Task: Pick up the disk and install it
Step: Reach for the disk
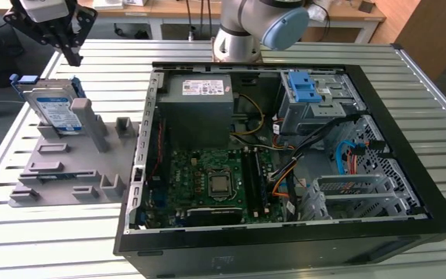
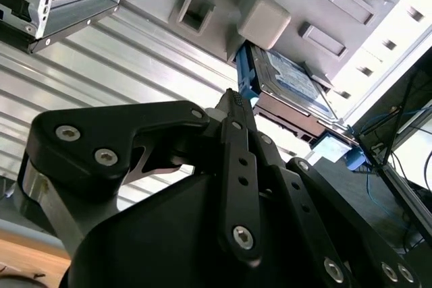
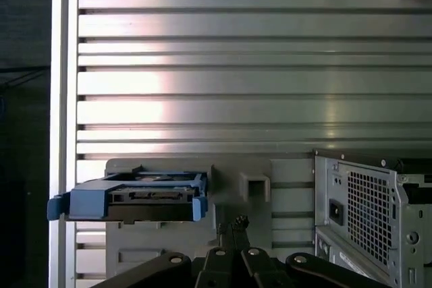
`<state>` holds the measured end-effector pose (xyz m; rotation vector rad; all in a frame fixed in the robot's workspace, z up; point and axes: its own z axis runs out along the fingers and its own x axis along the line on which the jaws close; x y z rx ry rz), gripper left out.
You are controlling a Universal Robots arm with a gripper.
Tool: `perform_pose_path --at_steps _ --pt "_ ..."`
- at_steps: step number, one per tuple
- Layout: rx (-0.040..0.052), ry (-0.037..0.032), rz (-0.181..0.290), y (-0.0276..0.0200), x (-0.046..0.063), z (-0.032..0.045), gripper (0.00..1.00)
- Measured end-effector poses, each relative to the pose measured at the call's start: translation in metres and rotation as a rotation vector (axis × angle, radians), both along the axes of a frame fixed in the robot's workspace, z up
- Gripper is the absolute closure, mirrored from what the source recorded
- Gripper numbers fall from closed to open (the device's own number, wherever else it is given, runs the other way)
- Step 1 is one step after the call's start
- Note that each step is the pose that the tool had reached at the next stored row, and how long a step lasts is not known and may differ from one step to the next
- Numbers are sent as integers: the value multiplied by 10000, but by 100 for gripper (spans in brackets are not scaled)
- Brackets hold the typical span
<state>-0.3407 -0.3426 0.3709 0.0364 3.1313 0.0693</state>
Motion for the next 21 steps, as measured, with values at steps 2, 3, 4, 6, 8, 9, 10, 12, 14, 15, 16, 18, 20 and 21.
perform_pose_path --at_steps 2,3,4,6,8,9,10,12,14,15,16,18,20,21 --pt "0 0 1 0 0 0 89" --pt "-1 1 1 0 -1 0 89" --pt "-1 2 1 0 -1 0 89" --pt "0 1 1 0 -3 0 89" --pt "1 14 0 0 -10 -4 89" --pt "0 41 2 0 -14 -7 89" --pt "-1 68 4 0 -23 -10 89" --pt "-2 82 13 0 -51 -16 89" --pt "-1 81 17 0 -88 -21 89" --pt "-1 81 18 0 -107 -23 89" --pt "0 81 19 0 -122 -27 89" --pt "-1 82 19 0 -153 -38 89" --pt "-1 81 23 0 -189 -50 89" --pt "-1 80 26 0 -208 -56 89"
